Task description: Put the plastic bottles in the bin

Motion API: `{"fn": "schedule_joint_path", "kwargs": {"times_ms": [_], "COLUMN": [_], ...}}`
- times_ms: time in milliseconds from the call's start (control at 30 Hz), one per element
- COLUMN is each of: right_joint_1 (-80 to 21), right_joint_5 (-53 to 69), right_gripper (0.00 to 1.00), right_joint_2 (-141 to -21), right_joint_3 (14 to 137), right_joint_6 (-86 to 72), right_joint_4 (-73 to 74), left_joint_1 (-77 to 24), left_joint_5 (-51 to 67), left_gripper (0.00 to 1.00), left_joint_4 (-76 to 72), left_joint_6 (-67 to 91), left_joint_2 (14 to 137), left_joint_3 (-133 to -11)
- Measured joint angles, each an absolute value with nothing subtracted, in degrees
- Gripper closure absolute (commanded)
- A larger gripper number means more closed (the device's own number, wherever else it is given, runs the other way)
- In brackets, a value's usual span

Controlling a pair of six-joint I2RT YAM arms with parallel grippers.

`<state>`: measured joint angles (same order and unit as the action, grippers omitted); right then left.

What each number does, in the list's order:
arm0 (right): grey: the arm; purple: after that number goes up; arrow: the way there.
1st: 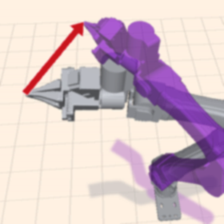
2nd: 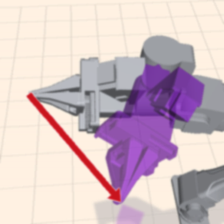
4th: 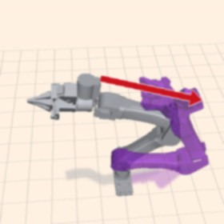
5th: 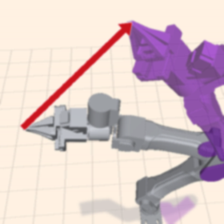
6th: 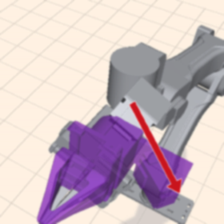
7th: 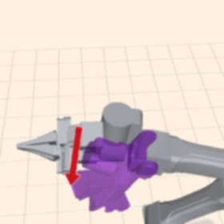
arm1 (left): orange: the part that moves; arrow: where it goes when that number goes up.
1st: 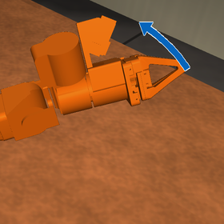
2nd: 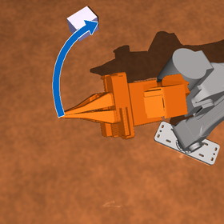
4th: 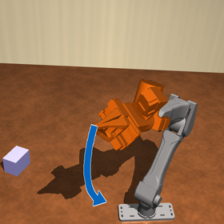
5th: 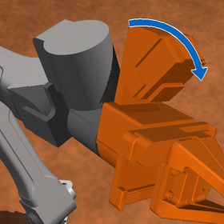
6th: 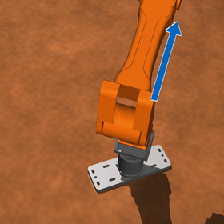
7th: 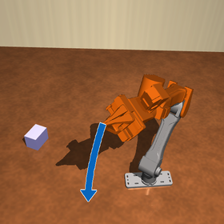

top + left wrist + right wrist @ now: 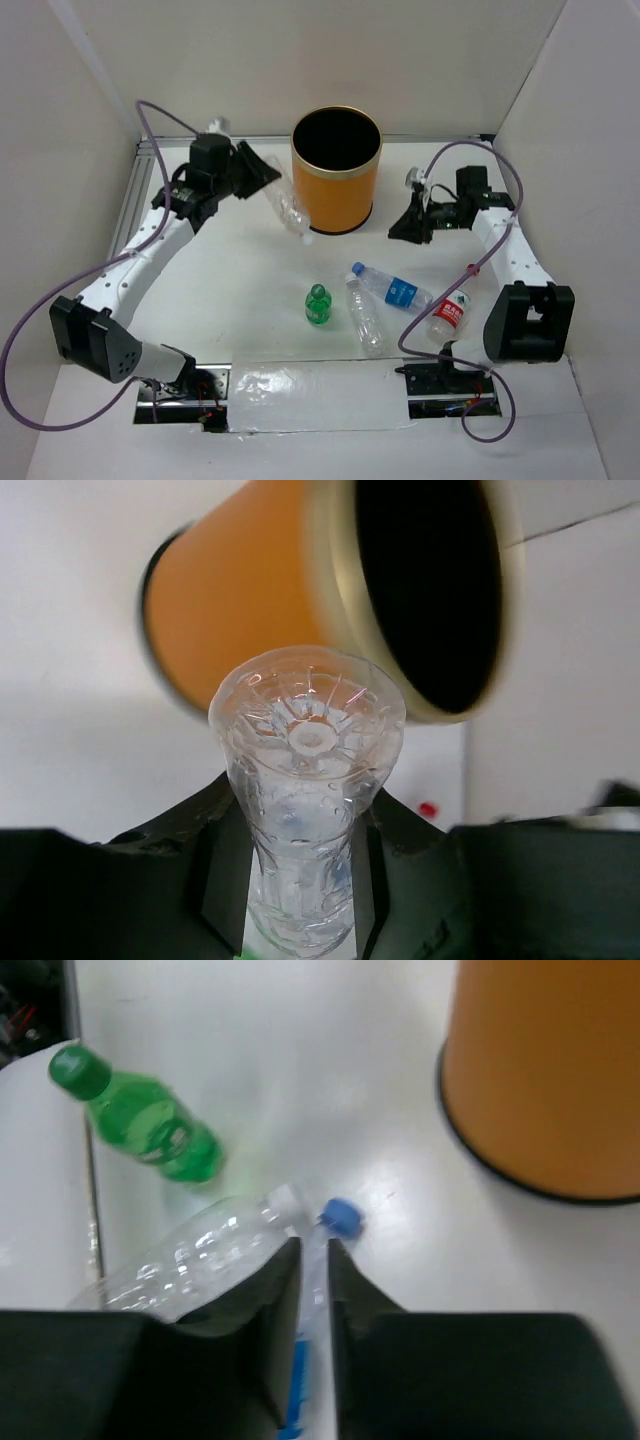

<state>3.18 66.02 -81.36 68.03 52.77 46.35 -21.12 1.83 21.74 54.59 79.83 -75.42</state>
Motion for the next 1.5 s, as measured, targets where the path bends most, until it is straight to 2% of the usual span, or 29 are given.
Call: {"fn": "schedule_joint_path", "kwargs": {"times_ms": [33, 167, 200, 300, 367, 467, 533, 600, 633, 700, 767, 833, 1000, 1067, 1200, 1233, 1367, 1500], "right_joint_1": [2.92, 1.3, 0.73, -0.58, -1.13, -2.37, -3.55, -4.58, -4.97, -5.45, -5.74, -6.09, -7.75, -9.19, -11.68, -12.01, -12.62, -11.77], "right_joint_5": [65.67, 63.83, 63.44, 62.37, 61.89, 60.64, 58.59, 55.13, 52.75, 48.82, 44.99, 41.52, 34.94, 33.01, 31.18, 31.03, 30.87, 31.9], "right_gripper": [0.8, 0.37, 0.19, 0.07, 0.06, 0.05, 0.05, 0.05, 0.05, 0.05, 0.06, 0.06, 0.14, 0.17, 0.35, 0.51, 0.75, 0.85], "right_joint_2": [-80.62, -76.64, -75.22, -70.98, -68.34, -66.24, -65.78, -65.54, -65.52, -65.52, -65.63, -65.93, -69.87, -72.49, -79.33, -80.44, -82.21, -79.7], "right_joint_3": [65.67, 59.42, 58.52, 56.99, 56.23, 54.92, 53.32, 51.13, 50.02, 48.16, 47.05, 46.17, 44.42, 44.25, 44.16, 44.16, 44.16, 45.25], "right_joint_6": [54.76, 60.45, 61.71, 64.38, 65.21, 64.49, 62.15, 58.28, 56.03, 52.45, 49.52, 46.78, 42.39, 41.34, 40.36, 40.36, 41.3, 45.01], "right_joint_4": [48.49, 52.4, 52.75, 53.82, 54.3, 54.17, 53.19, 51.18, 50.0, 48.05, 46.46, 43.99, 39.0, 37.74, 35.55, 35.4, 35.35, 38.57], "left_joint_1": [-21.12, -21.93, -22.46, -24.82, -26.7, -29.43, -30.76, -31.7, -31.97, -32.49, -32.97, -33.23, -35.51, -37.87, -45.08, -46.72, -48.45, -48.6], "left_joint_5": [1.52, 0.38, -0.1, -2.63, -5.67, -11.31, -14.66, -17.56, -18.68, -20.47, -21.58, -22.13, -23.42, -23.86, -23.57, -22.9, -20.32, -20.27], "left_gripper": [1.0, 1.0, 1.0, 0.99, 0.96, 0.83, 0.65, 0.39, 0.23, 0.11, 0.03, 0.0, 0.0, 0.0, 0.0, 0.0, 0.0, 0.0], "left_joint_4": [21.52, 16.23, 15.0, 10.24, 8.05, 8.03, 9.87, 12.08, 13.06, 15.57, 17.3, 18.15, 16.78, 15.09, 11.33, 11.25, 11.31, 13.32], "left_joint_6": [53.78, 51.18, 50.89, 49.45, 48.01, 45.06, 43.0, 40.53, 39.42, 37.04, 35.03, 32.93, 26.5, 22.06, 15.62, 14.98, 16.51, 22.65], "left_joint_2": [79.7, 81.49, 82.7, 87.61, 91.53, 99.07, 104.57, 109.82, 111.35, 114.06, 115.52, 115.96, 113.45, 108.99, 91.83, 87.26, 70.0, 59.9], "left_joint_3": [-78.78, -90.26, -93.32, -101.97, -106.8, -115.18, -121.05, -125.12, -125.64, -125.75, -125.75, -125.75, -125.08, -120.64, -101.84, -97.14, -79.44, -65.08]}}
